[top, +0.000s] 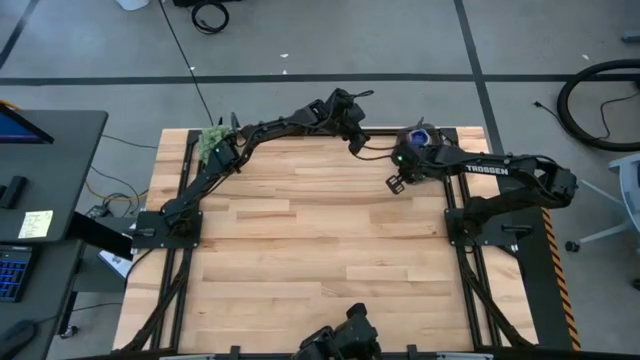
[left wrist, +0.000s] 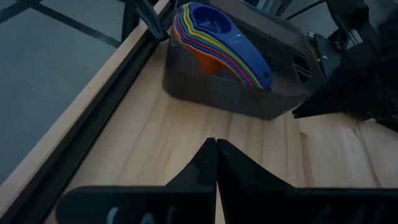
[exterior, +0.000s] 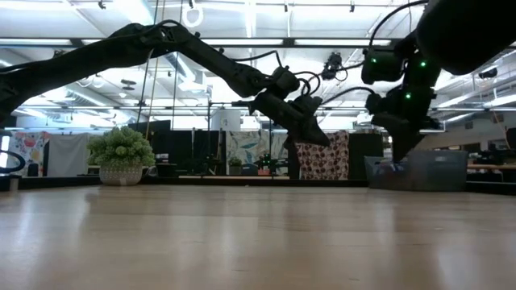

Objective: Nest measuring cups in basket
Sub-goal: Move the black bin to the top right of the table

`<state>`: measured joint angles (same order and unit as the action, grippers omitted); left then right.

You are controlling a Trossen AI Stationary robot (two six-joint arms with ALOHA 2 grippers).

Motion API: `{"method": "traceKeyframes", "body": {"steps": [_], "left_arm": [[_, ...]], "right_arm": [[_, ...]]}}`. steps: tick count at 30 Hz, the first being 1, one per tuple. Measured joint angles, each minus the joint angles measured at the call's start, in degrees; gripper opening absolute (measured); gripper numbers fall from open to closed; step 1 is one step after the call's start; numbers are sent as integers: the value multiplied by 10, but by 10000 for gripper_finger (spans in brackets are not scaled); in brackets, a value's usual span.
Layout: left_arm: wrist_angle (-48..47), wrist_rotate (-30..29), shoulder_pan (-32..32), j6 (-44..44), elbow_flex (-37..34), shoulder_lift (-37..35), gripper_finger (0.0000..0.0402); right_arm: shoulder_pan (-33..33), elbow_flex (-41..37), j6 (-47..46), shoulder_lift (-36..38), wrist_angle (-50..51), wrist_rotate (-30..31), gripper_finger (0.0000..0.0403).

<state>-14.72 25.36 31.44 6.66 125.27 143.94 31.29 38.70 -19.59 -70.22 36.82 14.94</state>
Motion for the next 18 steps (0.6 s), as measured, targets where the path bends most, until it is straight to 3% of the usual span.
{"method": "traceKeyframes", "body": {"steps": [4, 10, 18], "left_arm": [[1, 0, 0, 0, 0, 0, 4], [1, 0, 0, 0, 0, 0, 4], [0, 0, 0, 2, 0, 0, 4]], "right_arm": [[18, 0, 0, 0, -32, 19, 1], [45, 0, 39, -2, -128, -101, 1], [86, 4, 50, -89, -261, -84, 1]]}}
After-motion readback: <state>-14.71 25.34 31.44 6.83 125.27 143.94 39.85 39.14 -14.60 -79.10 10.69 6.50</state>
